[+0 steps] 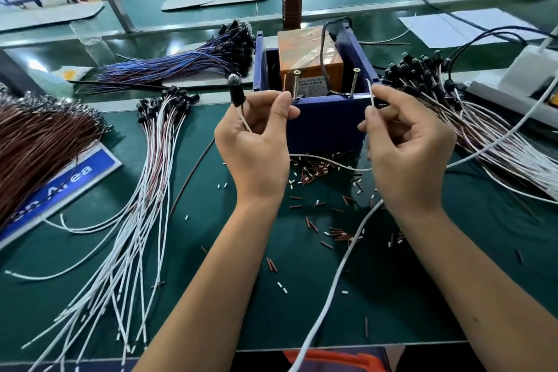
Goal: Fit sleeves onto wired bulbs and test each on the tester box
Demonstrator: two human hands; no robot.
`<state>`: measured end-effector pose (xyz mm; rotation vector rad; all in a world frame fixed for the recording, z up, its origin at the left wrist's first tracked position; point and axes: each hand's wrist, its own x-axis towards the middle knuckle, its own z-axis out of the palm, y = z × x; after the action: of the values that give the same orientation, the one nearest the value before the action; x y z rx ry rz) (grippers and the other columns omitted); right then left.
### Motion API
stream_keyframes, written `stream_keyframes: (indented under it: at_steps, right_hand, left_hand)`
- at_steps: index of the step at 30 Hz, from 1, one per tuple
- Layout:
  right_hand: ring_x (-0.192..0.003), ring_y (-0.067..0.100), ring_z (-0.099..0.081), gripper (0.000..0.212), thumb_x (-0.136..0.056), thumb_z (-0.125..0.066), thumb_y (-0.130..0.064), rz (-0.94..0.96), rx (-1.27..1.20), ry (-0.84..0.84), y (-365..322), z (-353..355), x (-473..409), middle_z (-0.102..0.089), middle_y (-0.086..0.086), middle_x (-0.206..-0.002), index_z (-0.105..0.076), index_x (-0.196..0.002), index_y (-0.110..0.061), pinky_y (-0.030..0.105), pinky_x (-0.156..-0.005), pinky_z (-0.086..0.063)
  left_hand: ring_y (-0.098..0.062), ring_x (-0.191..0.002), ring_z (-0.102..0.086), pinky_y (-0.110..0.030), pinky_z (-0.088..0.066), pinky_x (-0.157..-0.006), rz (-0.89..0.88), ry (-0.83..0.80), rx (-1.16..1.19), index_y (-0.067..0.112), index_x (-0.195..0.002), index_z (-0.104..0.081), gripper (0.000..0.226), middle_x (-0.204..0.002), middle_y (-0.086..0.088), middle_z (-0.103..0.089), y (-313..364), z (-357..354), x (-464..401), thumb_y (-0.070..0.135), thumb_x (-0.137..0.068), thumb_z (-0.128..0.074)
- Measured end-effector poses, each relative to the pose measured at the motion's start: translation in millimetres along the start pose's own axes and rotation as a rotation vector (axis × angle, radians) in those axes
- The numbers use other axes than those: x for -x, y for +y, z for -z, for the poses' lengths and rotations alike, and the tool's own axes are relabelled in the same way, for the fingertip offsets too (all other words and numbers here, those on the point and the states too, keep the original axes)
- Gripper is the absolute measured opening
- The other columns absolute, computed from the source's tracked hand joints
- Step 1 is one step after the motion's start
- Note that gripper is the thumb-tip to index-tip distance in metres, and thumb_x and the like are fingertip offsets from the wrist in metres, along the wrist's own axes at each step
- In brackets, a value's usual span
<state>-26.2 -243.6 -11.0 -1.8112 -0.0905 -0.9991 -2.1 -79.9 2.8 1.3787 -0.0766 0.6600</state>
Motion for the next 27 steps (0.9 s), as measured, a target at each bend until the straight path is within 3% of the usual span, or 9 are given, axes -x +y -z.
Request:
stream_keyframes:
  at_steps: [3,8,12,18,23,27]
  right_hand:
    - [-0.073,0.009,-0.073,0.025,-0.102,-0.065,-0.015,0.011,0.036,0.003,1.0,-1.0,0.1,-0.074,-0.005,-0.084,-0.074,-0.125,-0.013,0.033,-0.063,-0.060]
    - [-0.068,0.008,-0.069,0.027,-0.104,-0.061,-0.015,-0.011,-0.008,-0.057,1.2,-2.2,1.0,-0.073,-0.002,-0.085,-0.073,-0.128,-0.012,0.035,-0.063,-0.059]
    - [-0.062,0.015,-0.066,0.025,-0.105,-0.058,-0.014,-0.052,-0.033,-0.108,-0.1,-1.9,2.4,-0.071,-0.002,-0.082,-0.072,-0.126,-0.012,0.040,-0.058,-0.057]
    - [-0.051,0.019,-0.060,0.023,-0.106,-0.056,-0.009,-0.110,-0.118,-0.126,-1.7,-2.7,2.4,-0.068,0.001,-0.079,-0.072,-0.122,-0.011,0.026,-0.049,-0.049]
    - [-0.050,0.017,-0.059,0.023,-0.107,-0.054,-0.009,-0.130,-0.163,-0.135,-0.2,-2.4,1.3,-0.067,-0.001,-0.081,-0.072,-0.119,-0.015,0.022,-0.050,-0.047]
    - [-0.049,0.019,-0.060,0.024,-0.106,-0.052,-0.007,-0.140,-0.169,-0.140,0.6,-3.3,0.5,-0.068,0.000,-0.084,-0.071,-0.116,-0.018,0.022,-0.049,-0.045]
  left_hand:
    - [-0.017,-0.073,-0.074,-0.027,-0.055,-0.075,-0.005,0.054,-0.054,0.017,-0.083,-0.071,0.014,-0.074,-0.001,-0.076,0.1,-4.8,2.8,0.008,-0.094,-0.075]
    - [-0.016,-0.071,-0.072,-0.023,-0.054,-0.072,-0.021,0.084,-0.153,0.024,-0.078,-0.071,0.023,-0.073,0.002,-0.076,2.4,-7.3,7.0,0.006,-0.093,-0.071]
    - [-0.019,-0.076,-0.074,-0.031,-0.059,-0.077,0.008,0.025,-0.158,0.015,-0.083,-0.073,0.016,-0.077,0.000,-0.077,2.8,-6.2,10.1,0.004,-0.094,-0.070]
    - [-0.018,-0.076,-0.075,-0.028,-0.057,-0.075,0.053,0.014,-0.109,0.013,-0.085,-0.073,0.013,-0.076,-0.002,-0.077,3.2,-5.5,9.5,0.004,-0.094,-0.070]
    - [-0.023,-0.076,-0.074,-0.028,-0.056,-0.074,0.062,0.011,-0.087,0.017,-0.084,-0.073,0.017,-0.075,-0.001,-0.077,3.6,-6.0,9.8,0.004,-0.094,-0.070]
    - [-0.016,-0.073,-0.073,-0.026,-0.055,-0.073,0.062,0.021,-0.083,0.016,-0.085,-0.073,0.015,-0.075,-0.001,-0.077,4.6,-7.5,8.7,0.004,-0.094,-0.071]
